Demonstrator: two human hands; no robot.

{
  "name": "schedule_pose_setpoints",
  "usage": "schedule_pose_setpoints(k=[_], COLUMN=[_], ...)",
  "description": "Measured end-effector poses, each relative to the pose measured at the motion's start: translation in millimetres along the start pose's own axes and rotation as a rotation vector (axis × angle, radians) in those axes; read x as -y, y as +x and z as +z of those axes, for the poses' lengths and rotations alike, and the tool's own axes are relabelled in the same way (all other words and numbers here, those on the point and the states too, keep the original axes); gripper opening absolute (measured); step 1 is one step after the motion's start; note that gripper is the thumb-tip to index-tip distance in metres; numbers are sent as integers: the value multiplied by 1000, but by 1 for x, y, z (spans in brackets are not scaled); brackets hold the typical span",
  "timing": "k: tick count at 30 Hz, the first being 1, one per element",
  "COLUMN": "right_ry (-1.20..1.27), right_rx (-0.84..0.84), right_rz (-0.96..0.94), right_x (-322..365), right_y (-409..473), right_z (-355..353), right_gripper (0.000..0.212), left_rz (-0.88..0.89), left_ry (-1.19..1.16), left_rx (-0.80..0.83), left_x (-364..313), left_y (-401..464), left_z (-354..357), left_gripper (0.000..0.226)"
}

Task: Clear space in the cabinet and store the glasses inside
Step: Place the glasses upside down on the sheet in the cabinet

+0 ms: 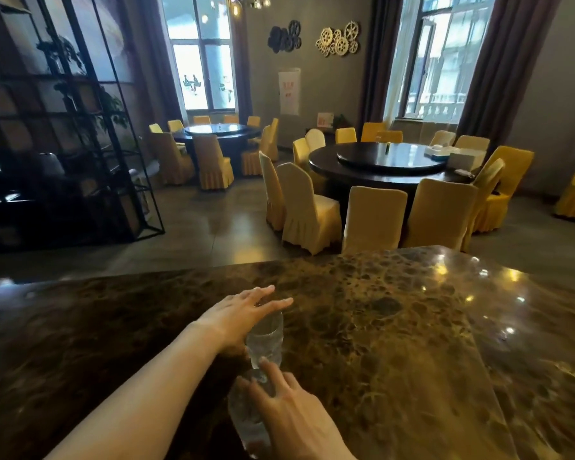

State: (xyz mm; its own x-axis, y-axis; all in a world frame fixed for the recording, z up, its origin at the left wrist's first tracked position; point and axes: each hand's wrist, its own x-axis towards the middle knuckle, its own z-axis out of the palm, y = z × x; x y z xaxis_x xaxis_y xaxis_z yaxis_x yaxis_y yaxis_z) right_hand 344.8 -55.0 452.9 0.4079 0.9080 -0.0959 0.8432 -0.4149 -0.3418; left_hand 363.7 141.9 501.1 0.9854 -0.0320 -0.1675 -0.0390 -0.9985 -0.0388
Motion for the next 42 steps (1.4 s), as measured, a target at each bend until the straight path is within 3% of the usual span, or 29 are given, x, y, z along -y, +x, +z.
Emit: schedule_pose_setpoints(k=[4, 9, 12, 21, 31, 42], right_ry=[76, 111, 149, 82, 2, 98], right_rx=[-12, -17, -105, -205, -251, -111], right_rz=[-60, -109, -99, -33, 13, 69], right_x=[-6, -7, -6, 22, 124, 166], right_y=[8, 11, 1, -70, -149, -222], right_z=[2, 5, 1, -5, 28, 125], right_gripper=[90, 84, 84, 77, 78, 74], left_rz=[65, 32, -31, -231, -222, -320], left_ry=[76, 35, -8, -203, -233, -387], left_rx=[56, -14, -67, -203, -268, -197], left_x=[-14, -14, -14, -12, -63, -138], left_y=[18, 16, -2, -146, -343, -453], left_z=[9, 17, 20, 22, 56, 164], left_gripper=[107, 82, 73, 72, 70, 76])
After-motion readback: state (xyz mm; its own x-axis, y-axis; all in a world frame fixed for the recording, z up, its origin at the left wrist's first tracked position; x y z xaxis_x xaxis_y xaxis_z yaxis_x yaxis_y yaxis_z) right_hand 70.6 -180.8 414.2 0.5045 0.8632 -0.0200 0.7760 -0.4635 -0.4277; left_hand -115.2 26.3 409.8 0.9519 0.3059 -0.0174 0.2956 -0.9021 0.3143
